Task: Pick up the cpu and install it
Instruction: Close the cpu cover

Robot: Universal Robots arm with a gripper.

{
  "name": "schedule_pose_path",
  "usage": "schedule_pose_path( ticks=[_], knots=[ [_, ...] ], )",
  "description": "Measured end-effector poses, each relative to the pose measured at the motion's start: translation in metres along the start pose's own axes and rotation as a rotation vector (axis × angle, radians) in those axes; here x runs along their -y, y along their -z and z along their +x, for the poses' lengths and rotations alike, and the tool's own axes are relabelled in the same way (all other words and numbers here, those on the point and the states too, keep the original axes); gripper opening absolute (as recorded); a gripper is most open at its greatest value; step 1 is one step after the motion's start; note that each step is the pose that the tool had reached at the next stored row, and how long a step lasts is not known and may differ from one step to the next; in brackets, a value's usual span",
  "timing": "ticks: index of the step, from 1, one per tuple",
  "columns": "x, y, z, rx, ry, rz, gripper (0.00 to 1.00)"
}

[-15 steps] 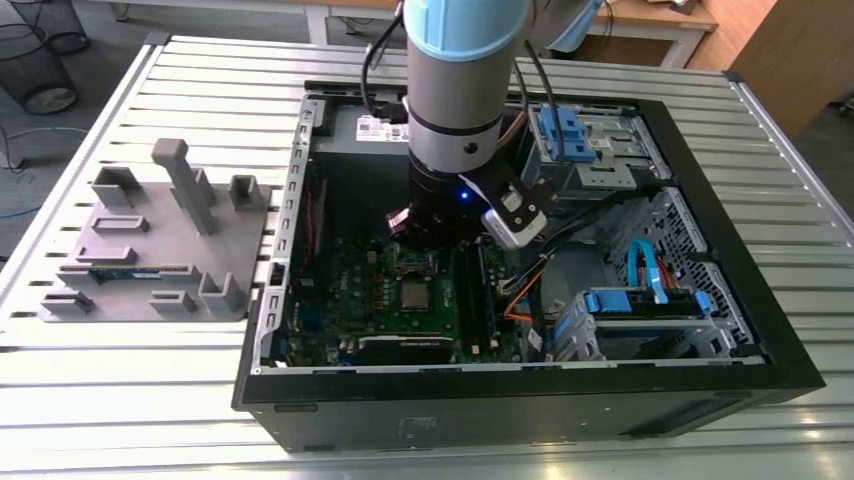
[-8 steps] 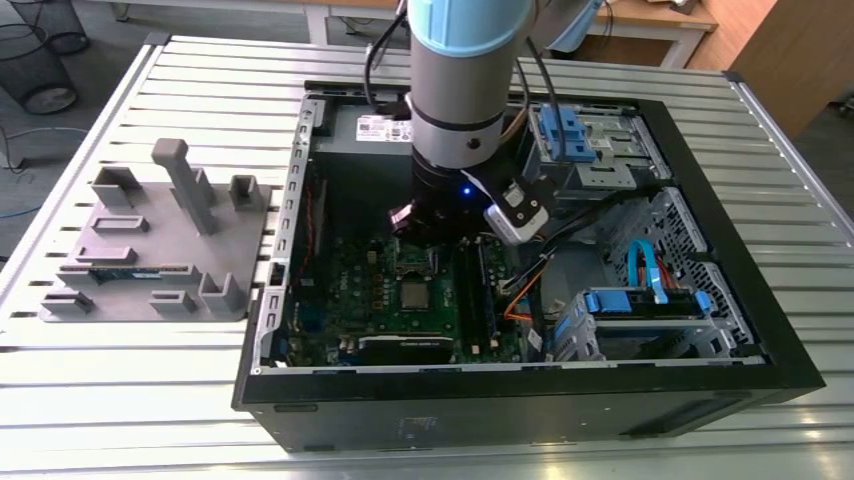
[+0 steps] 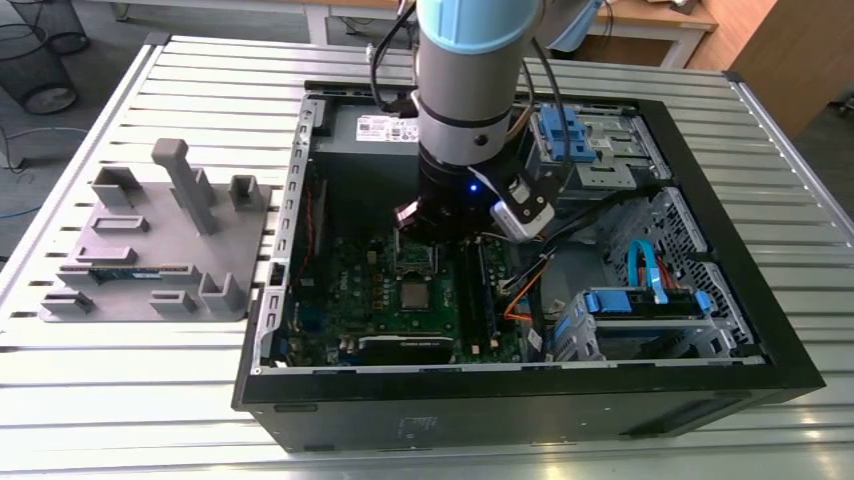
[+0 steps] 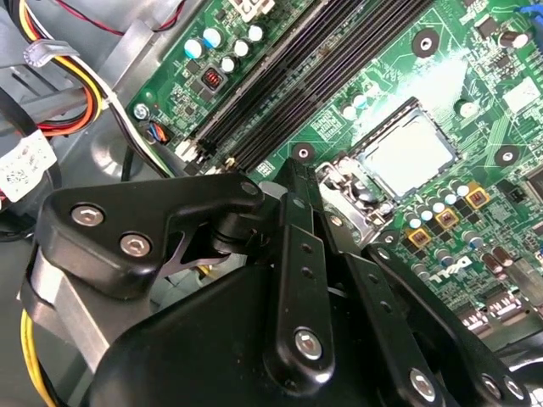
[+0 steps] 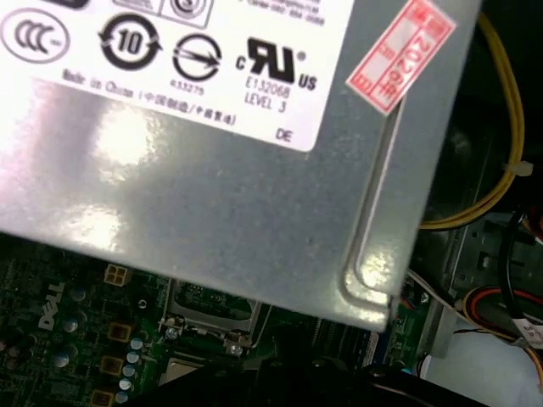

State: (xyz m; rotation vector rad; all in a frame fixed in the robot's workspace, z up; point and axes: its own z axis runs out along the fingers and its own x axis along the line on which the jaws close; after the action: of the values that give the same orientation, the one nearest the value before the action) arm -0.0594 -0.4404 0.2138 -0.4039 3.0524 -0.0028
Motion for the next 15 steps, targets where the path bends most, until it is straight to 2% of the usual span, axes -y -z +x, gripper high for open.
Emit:
schedule_pose_path(
  ticks=[5,15],
  knots=[
    [0.0002,0.0006,-0.0017,-0.0038,0.002,-0.0016,0.11],
    [0.0005,0.0006,-0.0038,-0.0041,0.002,-0.0015,0.11]
  ],
)
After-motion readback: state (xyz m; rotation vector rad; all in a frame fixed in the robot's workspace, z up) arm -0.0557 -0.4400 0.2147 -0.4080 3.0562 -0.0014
